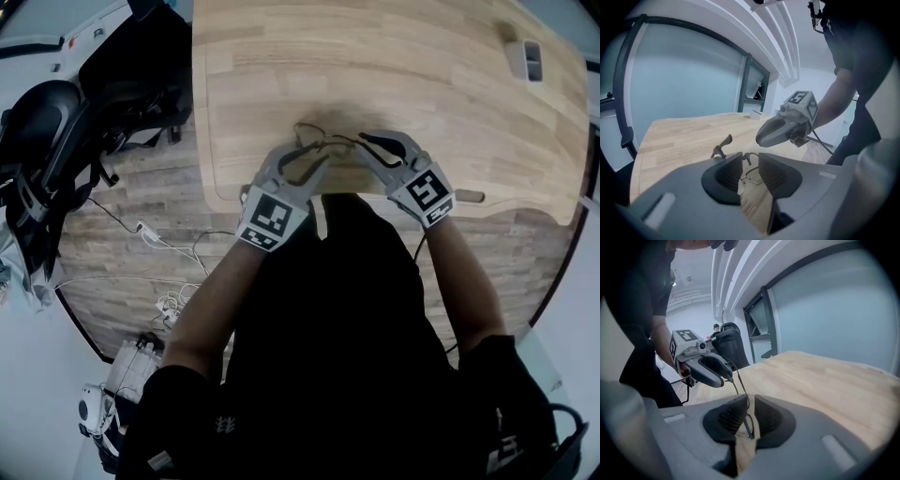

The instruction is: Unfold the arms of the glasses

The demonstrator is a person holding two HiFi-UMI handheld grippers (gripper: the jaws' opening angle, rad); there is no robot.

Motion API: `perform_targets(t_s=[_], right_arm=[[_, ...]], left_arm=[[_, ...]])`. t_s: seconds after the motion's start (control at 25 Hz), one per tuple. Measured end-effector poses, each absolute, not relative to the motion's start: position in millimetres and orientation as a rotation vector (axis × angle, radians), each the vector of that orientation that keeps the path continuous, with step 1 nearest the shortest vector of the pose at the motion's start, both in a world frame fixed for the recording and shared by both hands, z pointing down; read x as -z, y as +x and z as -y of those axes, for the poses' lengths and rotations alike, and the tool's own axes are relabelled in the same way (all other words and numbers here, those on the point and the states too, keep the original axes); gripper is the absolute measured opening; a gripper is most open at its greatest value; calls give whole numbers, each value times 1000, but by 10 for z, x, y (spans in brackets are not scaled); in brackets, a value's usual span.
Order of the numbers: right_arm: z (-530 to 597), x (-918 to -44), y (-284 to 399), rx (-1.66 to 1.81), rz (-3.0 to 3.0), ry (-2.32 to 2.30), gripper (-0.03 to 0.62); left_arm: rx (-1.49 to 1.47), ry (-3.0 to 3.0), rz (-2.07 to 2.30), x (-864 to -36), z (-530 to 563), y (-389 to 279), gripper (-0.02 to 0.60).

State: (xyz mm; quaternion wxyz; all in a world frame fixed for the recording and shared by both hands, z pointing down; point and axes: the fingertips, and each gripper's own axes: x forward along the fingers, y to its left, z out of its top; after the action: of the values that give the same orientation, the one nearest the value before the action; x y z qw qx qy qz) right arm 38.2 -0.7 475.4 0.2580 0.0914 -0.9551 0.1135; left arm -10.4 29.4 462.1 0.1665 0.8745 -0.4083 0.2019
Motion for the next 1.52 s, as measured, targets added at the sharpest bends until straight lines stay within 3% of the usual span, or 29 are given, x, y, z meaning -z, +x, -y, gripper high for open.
perform_targets(t_s=[1.4, 1.52], right_arm=[[-175, -4965, 1211, -456, 2486, 618, 40], [-266, -4980, 1145, -421, 2490, 625, 96]], left_arm=[[-592, 2752, 782, -4266, -512, 921, 114], [-578, 2776, 744, -4240, -485, 1014, 114]])
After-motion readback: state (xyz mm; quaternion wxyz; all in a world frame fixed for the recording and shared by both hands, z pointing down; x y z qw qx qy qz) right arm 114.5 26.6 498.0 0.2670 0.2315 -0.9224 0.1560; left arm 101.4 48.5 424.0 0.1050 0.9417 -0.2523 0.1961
